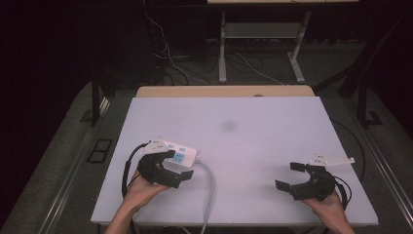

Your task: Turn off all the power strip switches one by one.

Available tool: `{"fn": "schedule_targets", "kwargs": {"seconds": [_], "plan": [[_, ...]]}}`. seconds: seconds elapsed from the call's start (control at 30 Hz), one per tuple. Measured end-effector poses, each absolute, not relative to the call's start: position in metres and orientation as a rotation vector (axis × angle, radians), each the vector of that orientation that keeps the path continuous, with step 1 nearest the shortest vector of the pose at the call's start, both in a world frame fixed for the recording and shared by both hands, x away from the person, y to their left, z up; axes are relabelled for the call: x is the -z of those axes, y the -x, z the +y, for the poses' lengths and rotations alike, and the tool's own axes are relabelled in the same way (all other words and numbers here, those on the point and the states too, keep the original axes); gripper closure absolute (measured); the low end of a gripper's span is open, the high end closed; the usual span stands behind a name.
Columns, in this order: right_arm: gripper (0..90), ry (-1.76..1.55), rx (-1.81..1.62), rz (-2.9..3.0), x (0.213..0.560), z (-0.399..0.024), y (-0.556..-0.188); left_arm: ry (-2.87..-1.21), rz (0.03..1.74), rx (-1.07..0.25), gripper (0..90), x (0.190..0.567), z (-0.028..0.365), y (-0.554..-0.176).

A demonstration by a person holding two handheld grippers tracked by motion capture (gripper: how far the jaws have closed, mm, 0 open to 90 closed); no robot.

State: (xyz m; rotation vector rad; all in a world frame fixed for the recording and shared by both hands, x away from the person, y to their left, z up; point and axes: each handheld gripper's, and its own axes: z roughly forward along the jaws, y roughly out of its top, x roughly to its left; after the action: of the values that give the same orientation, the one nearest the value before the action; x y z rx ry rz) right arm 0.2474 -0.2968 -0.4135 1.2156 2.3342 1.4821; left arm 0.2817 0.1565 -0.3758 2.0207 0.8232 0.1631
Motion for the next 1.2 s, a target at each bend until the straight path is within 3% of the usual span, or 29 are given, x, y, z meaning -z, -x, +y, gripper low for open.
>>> {"fn": "schedule_targets", "kwargs": {"seconds": [1.2], "plan": [[0.7, -1.202, -1.451, 2.341, 0.414, -0.295, -0.246, -2.143, 0.826, -0.178, 0.0, 0.352, 0.156, -0.326]]}}
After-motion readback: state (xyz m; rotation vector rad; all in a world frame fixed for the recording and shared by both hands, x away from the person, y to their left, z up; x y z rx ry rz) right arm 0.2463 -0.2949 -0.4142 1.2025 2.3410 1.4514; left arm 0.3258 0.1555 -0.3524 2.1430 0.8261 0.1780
